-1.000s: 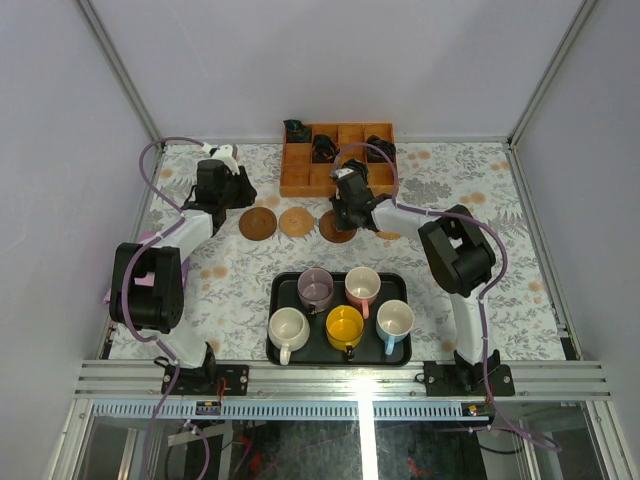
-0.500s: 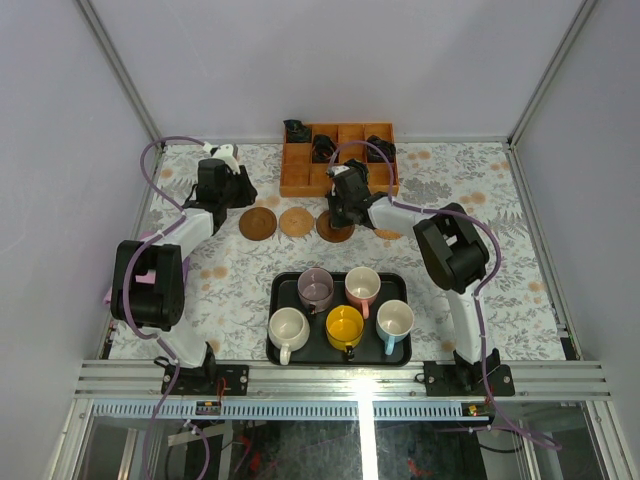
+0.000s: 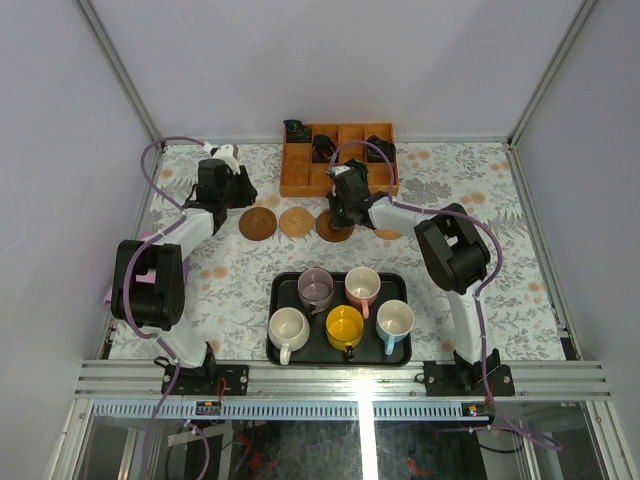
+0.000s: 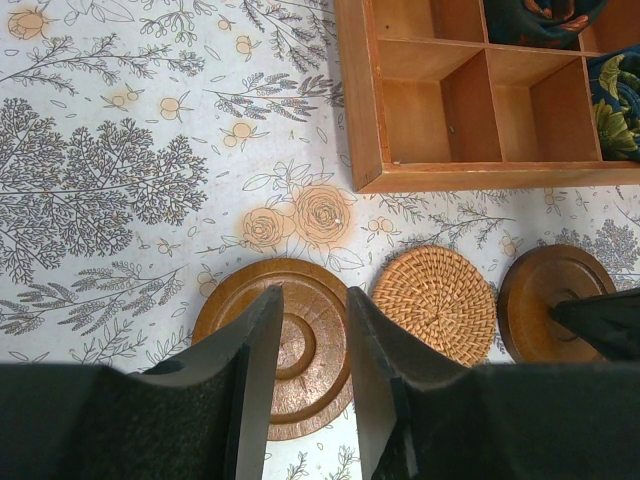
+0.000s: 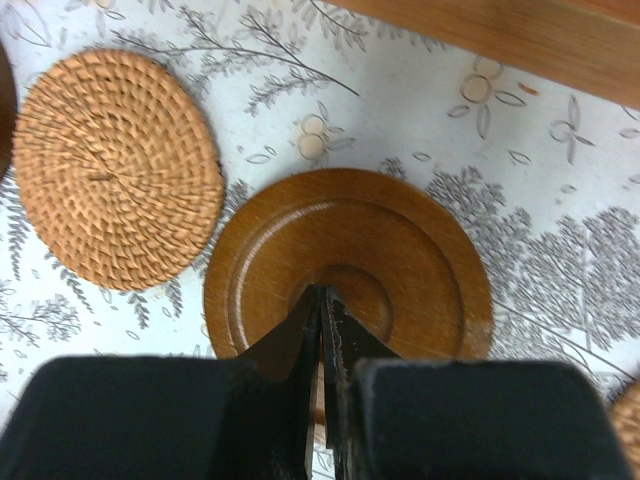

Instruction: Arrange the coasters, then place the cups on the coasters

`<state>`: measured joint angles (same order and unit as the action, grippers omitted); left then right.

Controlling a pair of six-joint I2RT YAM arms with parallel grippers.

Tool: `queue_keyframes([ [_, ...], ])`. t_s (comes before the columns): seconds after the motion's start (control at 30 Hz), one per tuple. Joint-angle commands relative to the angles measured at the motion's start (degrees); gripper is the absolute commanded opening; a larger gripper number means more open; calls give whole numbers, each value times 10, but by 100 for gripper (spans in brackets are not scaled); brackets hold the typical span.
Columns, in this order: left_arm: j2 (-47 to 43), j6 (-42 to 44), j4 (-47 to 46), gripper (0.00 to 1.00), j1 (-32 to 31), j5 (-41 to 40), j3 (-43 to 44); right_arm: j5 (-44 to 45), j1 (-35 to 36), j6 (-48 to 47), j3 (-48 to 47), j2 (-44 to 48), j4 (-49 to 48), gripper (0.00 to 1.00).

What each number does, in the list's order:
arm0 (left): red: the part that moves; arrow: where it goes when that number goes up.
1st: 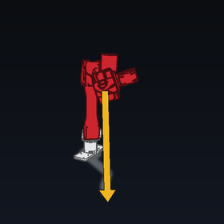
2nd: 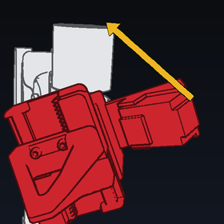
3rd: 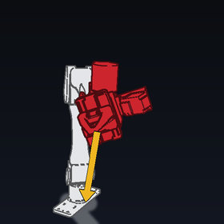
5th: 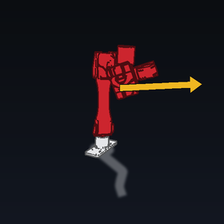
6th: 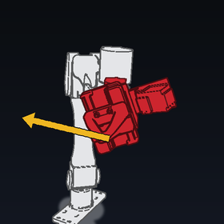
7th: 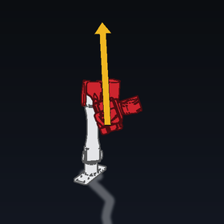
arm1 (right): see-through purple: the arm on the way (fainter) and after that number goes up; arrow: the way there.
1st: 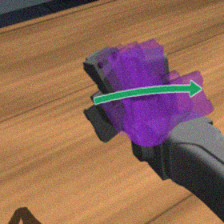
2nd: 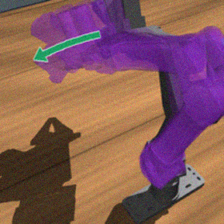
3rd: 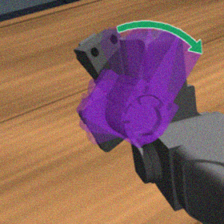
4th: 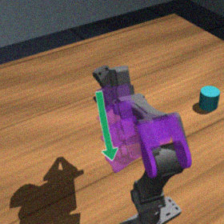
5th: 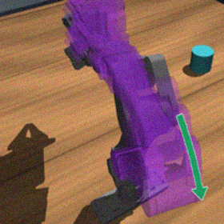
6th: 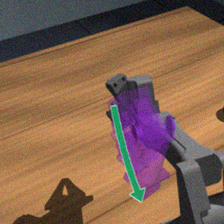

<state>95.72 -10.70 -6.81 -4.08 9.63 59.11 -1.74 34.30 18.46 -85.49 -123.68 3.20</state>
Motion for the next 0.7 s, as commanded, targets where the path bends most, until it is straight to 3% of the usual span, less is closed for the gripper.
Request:
queue_keyframes([
  [0.0, 4, -6, -29, 32, 0, 10, 9, 36, 1, -19, 11, 60, 19, 5],
  [0.2, -15, -12, -50, 32, -1, 30, -7, 66, 2, -33, 31, 114, 20, 5],
  [0.43, -30, -1, -90, 32, -1, 44, -33, 187, -7, -43, 93, 161, 37, 7],
  [0.57, -29, 3, -105, 33, -1, 57, -41, 208, -38, -27, 124, 167, 48, 7],
  [0.67, -32, 9, -109, 35, -1, 55, -44, 209, -65, -20, 136, 163, 46, 14],
])
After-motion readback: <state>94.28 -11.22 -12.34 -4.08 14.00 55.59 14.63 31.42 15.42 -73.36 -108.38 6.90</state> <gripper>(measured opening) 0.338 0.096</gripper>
